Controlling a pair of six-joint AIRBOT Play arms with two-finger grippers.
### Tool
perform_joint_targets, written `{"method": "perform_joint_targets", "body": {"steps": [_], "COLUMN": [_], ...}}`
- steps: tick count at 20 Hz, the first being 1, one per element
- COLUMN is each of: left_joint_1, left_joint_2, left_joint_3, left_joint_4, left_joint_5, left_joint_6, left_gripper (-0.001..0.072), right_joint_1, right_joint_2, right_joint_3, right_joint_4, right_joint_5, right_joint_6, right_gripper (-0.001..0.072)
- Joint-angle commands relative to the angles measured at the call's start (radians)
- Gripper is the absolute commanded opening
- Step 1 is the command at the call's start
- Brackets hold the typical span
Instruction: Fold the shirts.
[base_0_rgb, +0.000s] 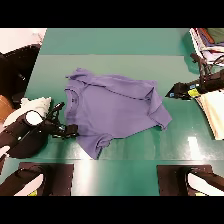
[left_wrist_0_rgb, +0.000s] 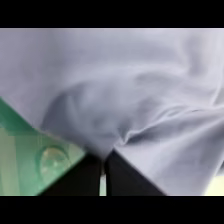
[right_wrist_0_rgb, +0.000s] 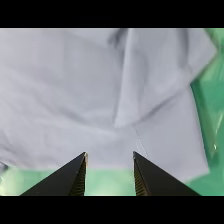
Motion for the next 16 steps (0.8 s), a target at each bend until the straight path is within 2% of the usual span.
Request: {"method": "perform_joint_targets", "body": {"steps": [1, 2, 4, 8, 10, 14, 15, 16], "left_joint_1": [-0.005, -0.005, -0.005, -0.005, -0.005, -0.005, -0.005, -0.005], "left_joint_2": [0.003, 0.003, 0.003, 0.003, 0.003, 0.003, 0.003, 0.003], "left_joint_3": [0.079, 0.113, 0.169, 0.196, 0.196, 0.196, 0.196, 0.196], "left_joint_4": [0.028, 0.039, 0.040, 0.039, 0.039, 0.039, 0.039, 0.039], "left_joint_5": [0.023, 0.021, 0.025, 0.024, 0.019, 0.024, 0.026, 0.030], "left_joint_6": [-0.002, -0.002, -0.002, -0.002, -0.002, -0.002, -0.002, -0.002], "left_gripper": [0.0026, 0.0026, 0.0026, 0.0026, 0.0026, 0.0026, 0.0026, 0.0026], "right_joint_1": [0.001, 0.001, 0.000, 0.000, 0.001, 0.003, 0.003, 0.003], "right_joint_2": [0.050, 0.078, 0.116, 0.099, 0.053, -0.027, -0.039, -0.043], "right_joint_3": [-0.119, -0.188, -0.304, -0.434, -0.451, -0.451, -0.451, -0.451], "right_joint_4": [-0.089, -0.131, -0.167, -0.156, -0.132, -0.104, -0.104, -0.102], "right_joint_5": [0.031, 0.019, -0.007, -0.055, -0.088, -0.142, -0.151, -0.163], "right_joint_6": [-0.004, -0.004, -0.004, 0.007, 0.011, 0.008, 0.008, 0.008], "right_gripper": [0.0340, 0.0351, 0.0615, 0.0619, 0.0570, 0.0569, 0.0541, 0.0482]}}
